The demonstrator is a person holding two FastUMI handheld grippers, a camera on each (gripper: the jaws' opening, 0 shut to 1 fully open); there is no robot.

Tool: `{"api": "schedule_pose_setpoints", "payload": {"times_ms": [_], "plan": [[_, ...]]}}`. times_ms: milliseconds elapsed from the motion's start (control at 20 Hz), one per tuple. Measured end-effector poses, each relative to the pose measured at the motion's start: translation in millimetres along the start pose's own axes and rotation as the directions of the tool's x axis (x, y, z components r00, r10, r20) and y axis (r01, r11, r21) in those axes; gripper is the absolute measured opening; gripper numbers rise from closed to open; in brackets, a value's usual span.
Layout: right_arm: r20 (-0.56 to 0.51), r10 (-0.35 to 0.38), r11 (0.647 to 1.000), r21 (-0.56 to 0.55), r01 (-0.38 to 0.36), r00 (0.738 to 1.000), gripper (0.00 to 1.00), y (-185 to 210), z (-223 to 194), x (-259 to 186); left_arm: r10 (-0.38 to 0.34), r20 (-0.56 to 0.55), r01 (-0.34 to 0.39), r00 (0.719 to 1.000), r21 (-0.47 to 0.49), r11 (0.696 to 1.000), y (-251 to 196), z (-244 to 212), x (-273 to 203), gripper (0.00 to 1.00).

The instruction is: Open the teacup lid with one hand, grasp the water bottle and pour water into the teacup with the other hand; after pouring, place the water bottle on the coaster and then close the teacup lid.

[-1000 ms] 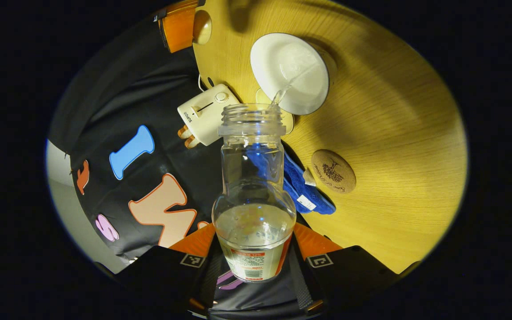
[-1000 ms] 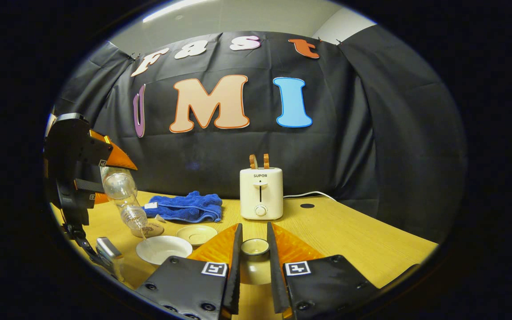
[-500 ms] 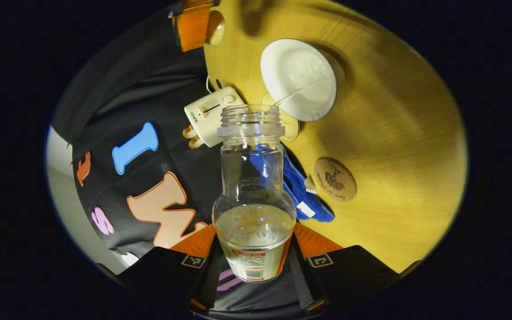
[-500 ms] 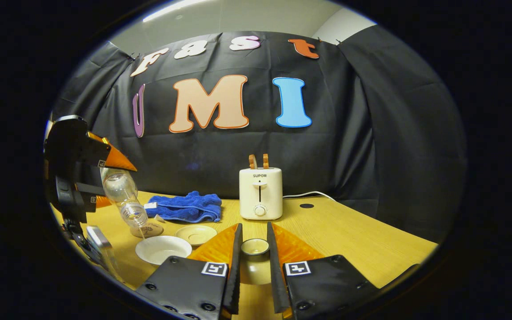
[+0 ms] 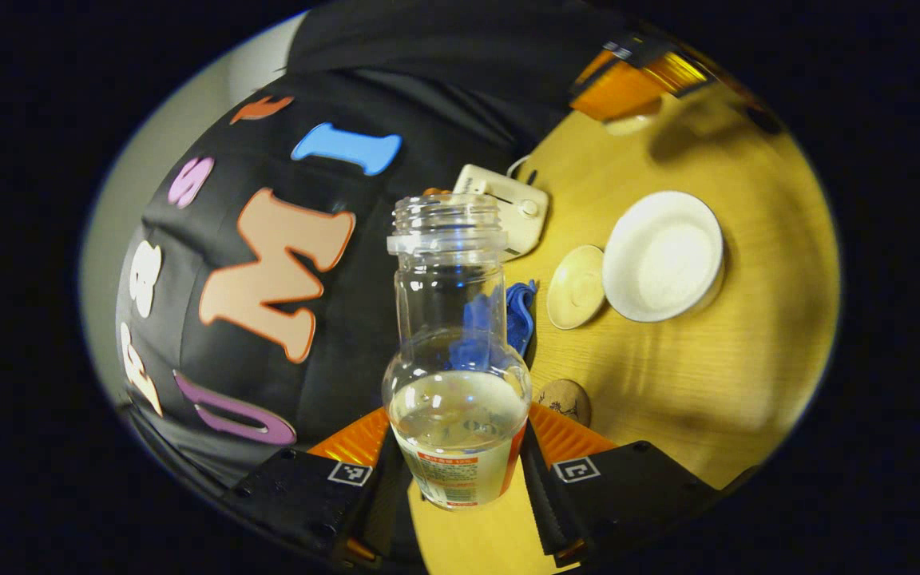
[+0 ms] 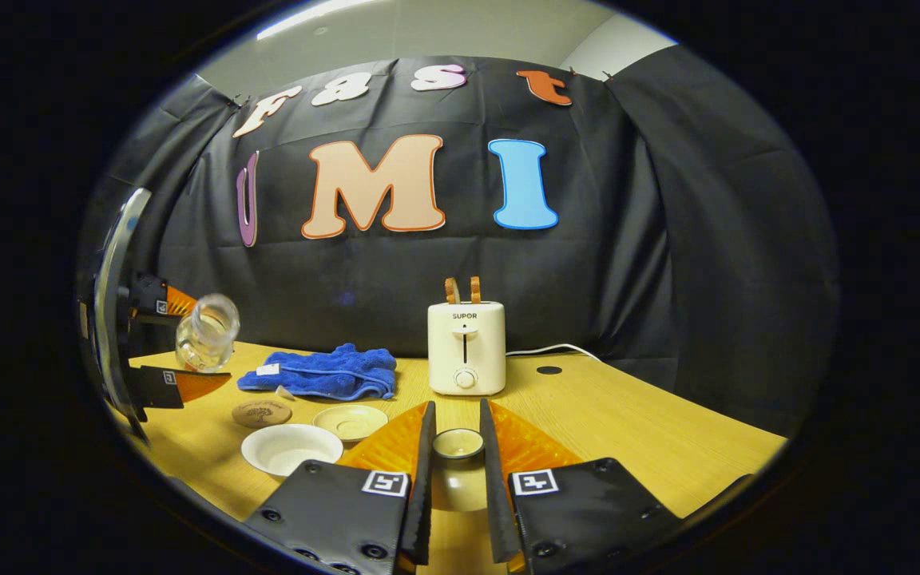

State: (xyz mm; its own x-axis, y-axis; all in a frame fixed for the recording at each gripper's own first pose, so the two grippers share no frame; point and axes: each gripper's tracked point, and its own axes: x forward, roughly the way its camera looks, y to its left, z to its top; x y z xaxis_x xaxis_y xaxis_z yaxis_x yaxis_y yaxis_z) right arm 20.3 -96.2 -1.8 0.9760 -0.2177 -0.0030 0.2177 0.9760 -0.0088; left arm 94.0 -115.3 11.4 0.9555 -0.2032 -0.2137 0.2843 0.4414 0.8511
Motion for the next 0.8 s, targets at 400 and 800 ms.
{"api": "schedule_pose_setpoints", "payload": {"times_ms": [400,800], "plan": [[0.001,-0.004,1.0,-0.001,0.004,1.0,0.33,0,1,0,-0.018,0.094,0.076,0.995,-0.657,0.75,5,-26,6,0.67],[0.001,0.004,1.0,0.0,-0.004,1.0,0.33,2,0,1,-0.001,0.179,0.162,0.984,-0.891,0.424,17,-22,24,0.67]]}}
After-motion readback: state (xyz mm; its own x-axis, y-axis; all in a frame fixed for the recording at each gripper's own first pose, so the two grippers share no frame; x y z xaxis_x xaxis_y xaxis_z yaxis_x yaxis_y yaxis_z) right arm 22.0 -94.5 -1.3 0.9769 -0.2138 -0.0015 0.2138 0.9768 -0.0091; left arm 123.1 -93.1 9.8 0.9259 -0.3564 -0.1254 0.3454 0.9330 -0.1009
